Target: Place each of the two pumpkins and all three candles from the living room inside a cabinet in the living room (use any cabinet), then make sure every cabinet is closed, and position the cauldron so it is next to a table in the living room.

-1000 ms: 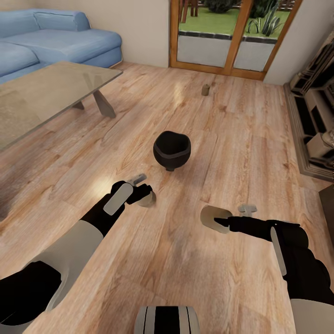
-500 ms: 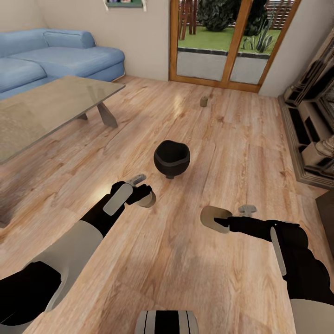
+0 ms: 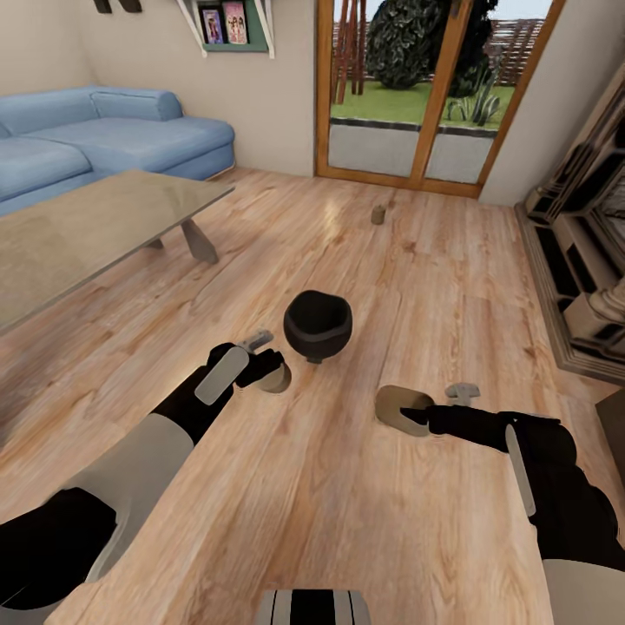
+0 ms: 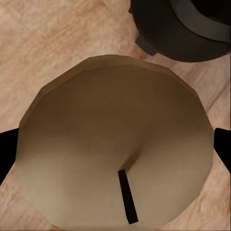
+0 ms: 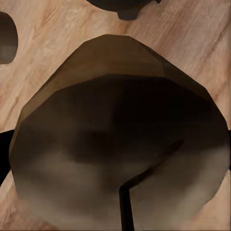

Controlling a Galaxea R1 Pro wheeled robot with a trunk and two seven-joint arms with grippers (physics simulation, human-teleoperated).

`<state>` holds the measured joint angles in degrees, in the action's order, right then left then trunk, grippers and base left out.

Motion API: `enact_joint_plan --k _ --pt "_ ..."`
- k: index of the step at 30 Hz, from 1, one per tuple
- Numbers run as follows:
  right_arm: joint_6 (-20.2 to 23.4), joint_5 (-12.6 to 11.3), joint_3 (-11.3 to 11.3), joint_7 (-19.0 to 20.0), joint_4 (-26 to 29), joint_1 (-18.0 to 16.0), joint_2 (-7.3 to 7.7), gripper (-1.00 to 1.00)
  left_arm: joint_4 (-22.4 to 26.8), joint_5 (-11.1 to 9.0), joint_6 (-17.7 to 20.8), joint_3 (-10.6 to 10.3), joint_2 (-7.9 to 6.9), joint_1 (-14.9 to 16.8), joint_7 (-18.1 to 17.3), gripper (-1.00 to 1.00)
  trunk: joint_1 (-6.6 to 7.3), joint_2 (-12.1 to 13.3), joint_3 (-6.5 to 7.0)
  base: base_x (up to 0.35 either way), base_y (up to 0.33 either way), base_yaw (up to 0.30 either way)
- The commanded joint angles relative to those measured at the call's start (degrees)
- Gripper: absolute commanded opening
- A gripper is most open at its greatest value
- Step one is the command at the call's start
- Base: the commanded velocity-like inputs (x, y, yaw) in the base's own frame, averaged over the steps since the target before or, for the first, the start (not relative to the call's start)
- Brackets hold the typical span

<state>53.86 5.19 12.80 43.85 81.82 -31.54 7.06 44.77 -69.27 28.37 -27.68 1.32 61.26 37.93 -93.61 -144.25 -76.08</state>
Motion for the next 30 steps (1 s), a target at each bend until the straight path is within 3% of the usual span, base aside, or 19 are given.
enact_joint_plan --k 1,6,30 --pt "0.0 -0.1 0.0 0.0 0.0 0.0 -0.01 -1.00 0.0 0.0 0.0 0.0 0.00 0.0 0.0 -1.00 0.02 0.0 0.23 0.321 -0.064 0.000" --pt "0.0 -0.1 -0.1 0.0 -0.1 0.0 -0.03 -1.00 0.0 0.0 0.0 0.0 0.05 0.0 0.0 -1.00 0.15 0.1 1.34 0.136 -0.015 -0.064" --pt "0.2 -0.1 0.0 0.0 0.2 0.0 0.21 -1.00 -0.1 0.0 -0.1 0.0 0.79 0.0 -0.1 -1.00 0.77 0.4 7.47 0.000 0.000 -0.278"
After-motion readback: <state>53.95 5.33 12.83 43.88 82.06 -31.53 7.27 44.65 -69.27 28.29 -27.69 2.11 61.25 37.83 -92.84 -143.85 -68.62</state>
